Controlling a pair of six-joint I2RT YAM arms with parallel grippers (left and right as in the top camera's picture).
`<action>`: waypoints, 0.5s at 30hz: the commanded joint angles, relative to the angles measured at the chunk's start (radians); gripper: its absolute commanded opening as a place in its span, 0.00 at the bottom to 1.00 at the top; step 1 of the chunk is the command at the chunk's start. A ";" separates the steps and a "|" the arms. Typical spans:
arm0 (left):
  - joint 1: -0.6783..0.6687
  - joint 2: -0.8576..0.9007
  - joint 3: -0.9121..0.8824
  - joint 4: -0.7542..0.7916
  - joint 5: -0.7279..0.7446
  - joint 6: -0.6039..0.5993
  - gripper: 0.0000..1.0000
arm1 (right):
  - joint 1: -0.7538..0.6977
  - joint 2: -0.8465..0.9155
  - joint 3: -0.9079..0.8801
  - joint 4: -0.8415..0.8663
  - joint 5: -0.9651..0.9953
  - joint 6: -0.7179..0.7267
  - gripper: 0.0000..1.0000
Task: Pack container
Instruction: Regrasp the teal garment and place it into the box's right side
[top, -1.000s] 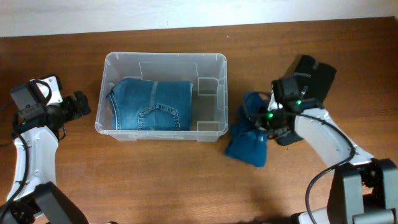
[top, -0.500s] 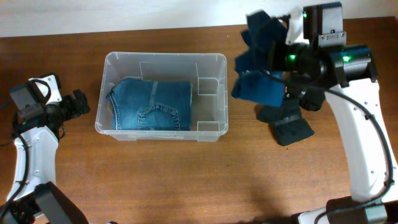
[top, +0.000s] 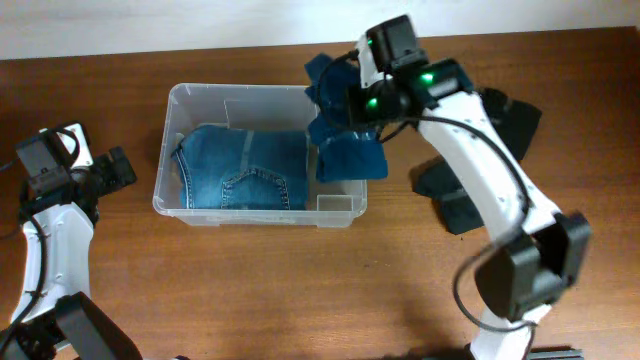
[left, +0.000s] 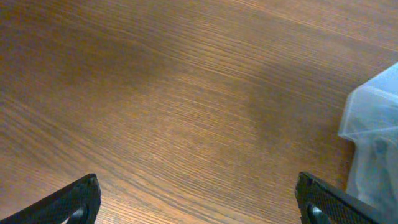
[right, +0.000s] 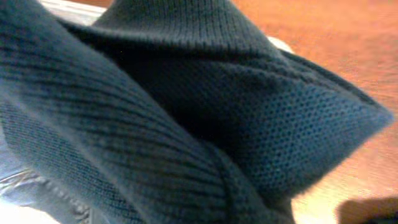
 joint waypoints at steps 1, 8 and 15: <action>0.004 0.007 0.010 0.002 -0.027 0.002 0.99 | 0.018 0.000 0.016 0.031 -0.066 0.018 0.04; 0.004 0.007 0.010 0.002 -0.027 0.002 0.99 | 0.061 -0.002 0.026 0.041 -0.088 0.183 0.04; 0.004 0.007 0.010 0.001 -0.027 0.001 0.99 | 0.065 0.056 0.022 -0.039 -0.022 0.250 0.04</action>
